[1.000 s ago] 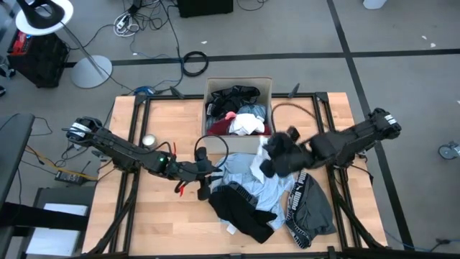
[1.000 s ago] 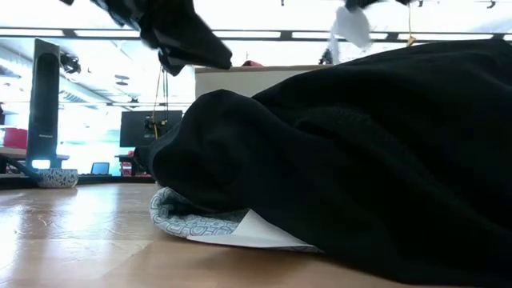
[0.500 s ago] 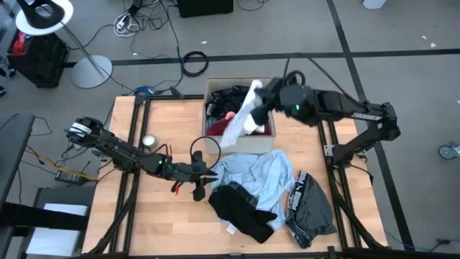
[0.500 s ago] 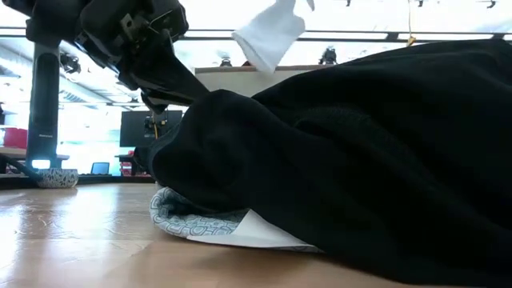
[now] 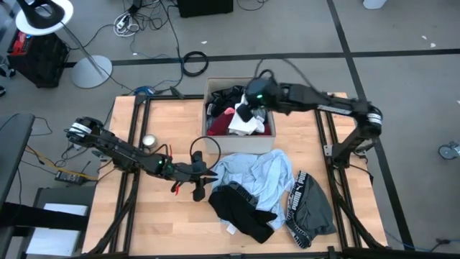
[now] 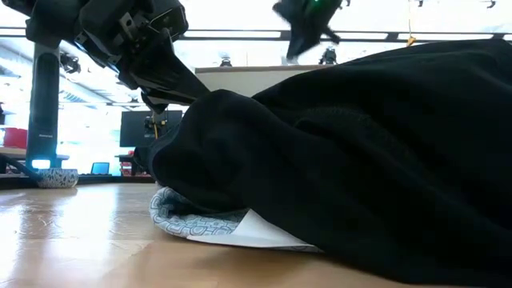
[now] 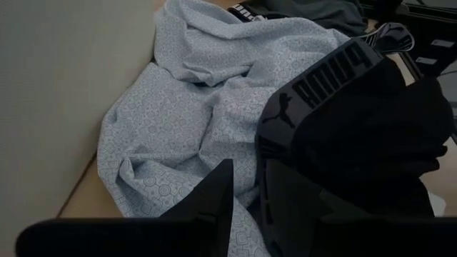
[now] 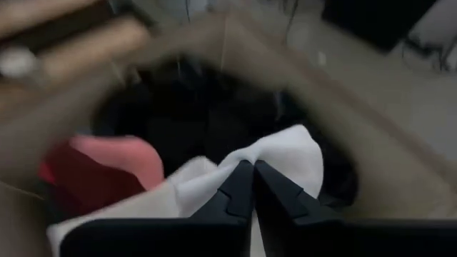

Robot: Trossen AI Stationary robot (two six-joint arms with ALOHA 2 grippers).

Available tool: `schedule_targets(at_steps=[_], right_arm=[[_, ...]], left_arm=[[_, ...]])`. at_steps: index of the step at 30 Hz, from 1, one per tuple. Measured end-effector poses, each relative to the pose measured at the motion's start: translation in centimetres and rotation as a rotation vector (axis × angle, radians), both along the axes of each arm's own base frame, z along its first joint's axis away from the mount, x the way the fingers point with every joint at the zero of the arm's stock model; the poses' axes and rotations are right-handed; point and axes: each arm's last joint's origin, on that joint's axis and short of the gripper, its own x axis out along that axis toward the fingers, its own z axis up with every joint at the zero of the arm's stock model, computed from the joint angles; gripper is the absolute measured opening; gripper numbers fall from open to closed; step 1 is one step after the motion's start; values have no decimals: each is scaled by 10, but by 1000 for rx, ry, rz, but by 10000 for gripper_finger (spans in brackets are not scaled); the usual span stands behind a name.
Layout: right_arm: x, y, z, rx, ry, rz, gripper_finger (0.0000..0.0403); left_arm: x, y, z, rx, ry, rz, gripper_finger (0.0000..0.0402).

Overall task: Sort clothes
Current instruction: Put the white sock into the white laundry bin

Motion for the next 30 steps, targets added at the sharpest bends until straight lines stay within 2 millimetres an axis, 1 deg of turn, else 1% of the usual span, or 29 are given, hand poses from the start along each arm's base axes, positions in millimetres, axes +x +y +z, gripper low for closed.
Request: schedule_targets(at_steps=[4, 9, 13, 16, 20, 23, 26, 30], right_arm=[[19, -16, -41, 118, 83, -26, 32], [36, -40, -86, 276, 161, -46, 87], [45, -54, -114, 348, 206, -76, 137], [47, -60, -128, 364, 244, -87, 168], [47, -62, -132, 373, 273, -91, 197], [41, -59, -125, 372, 289, -77, 210], [33, -52, -107, 363, 262, -60, 217], [16, -39, -72, 335, 196, -31, 219]], left_arm=[[0, 0, 0, -7, 2, -11, 89], [0, -1, 0, -13, 4, -17, 89], [0, -1, 0, -14, 4, -17, 89], [0, -1, 0, -14, 5, -17, 89], [0, -1, 0, -14, 6, -17, 89], [0, -1, 0, -14, 6, -16, 89], [0, -1, 0, -14, 6, -16, 89], [0, -1, 0, -15, 4, -16, 89]])
